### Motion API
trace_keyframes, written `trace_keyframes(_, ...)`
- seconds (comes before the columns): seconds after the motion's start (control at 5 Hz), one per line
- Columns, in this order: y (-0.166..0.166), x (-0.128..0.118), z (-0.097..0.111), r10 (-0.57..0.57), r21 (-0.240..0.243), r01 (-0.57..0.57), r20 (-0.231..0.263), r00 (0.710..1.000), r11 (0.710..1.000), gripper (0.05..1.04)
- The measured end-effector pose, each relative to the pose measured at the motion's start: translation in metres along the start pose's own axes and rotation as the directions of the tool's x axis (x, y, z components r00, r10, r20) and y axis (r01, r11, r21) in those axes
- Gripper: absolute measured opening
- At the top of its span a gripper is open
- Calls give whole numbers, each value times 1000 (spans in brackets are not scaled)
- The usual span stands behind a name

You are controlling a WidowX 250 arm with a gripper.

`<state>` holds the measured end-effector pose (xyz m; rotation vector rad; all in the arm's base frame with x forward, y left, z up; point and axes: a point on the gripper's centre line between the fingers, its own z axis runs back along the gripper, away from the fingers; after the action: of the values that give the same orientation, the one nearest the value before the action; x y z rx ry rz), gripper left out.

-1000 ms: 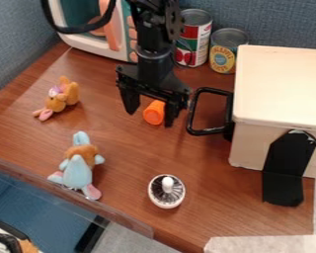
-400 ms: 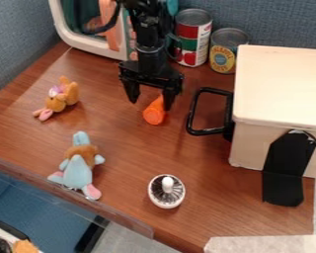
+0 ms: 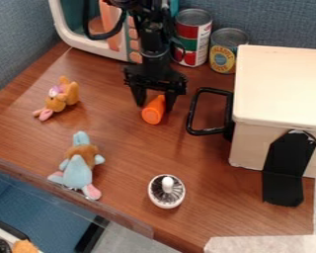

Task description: Move the orange object to the bottom left corner of the table

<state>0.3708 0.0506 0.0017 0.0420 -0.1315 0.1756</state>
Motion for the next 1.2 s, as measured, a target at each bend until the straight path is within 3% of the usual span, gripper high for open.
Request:
trace_keyframes(0.2,0,-9,-1,15,1,-15,-20,1000,1000,513)
trace_keyframes(0.6,17,-20,29,18,-6,-18,9,1000,1000,513)
trace_keyframes(0.8,48,-43,50,47,37,-49,47,998,998,513)
trace_keyframes(1.0,86,-74,41,100,79,-100,8,995,992,513)
trace_keyframes(1.2,112,-87,36,117,111,-117,0,993,987,513)
